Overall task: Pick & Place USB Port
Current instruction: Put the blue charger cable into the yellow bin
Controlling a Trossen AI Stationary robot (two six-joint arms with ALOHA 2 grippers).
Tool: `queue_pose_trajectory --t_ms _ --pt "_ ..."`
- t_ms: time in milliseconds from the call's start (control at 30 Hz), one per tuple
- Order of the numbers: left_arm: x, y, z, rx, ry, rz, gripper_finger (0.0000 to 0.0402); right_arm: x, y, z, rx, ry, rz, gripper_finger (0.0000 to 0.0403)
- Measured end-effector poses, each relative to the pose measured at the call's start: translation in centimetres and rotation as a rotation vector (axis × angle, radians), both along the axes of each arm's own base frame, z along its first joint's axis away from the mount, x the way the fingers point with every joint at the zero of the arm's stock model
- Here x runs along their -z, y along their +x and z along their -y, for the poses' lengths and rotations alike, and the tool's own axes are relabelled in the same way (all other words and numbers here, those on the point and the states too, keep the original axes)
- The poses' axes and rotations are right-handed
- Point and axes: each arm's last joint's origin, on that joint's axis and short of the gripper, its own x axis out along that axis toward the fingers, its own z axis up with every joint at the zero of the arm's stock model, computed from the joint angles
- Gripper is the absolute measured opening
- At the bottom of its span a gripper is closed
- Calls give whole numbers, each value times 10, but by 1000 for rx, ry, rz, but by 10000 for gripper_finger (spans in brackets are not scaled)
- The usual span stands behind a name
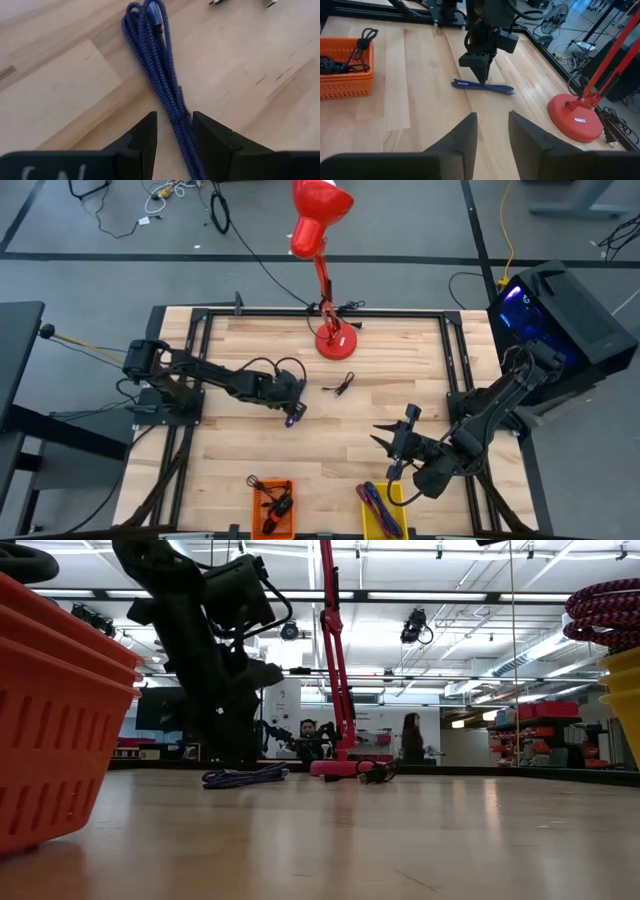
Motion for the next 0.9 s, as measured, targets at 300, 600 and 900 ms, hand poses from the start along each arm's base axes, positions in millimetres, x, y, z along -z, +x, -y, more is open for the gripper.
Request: queue_pose_trajectory --t_ms 300,600,900 --pt "16 6 0 -10 0 -30 128 0 0 0 -1 -1 1 114" --pt "23 7 0 27 15 -51 45 0 0 0 -2 0 2 114" --pt "17 8 2 64 22 -22 24 0 0 0 3 9 5 114"
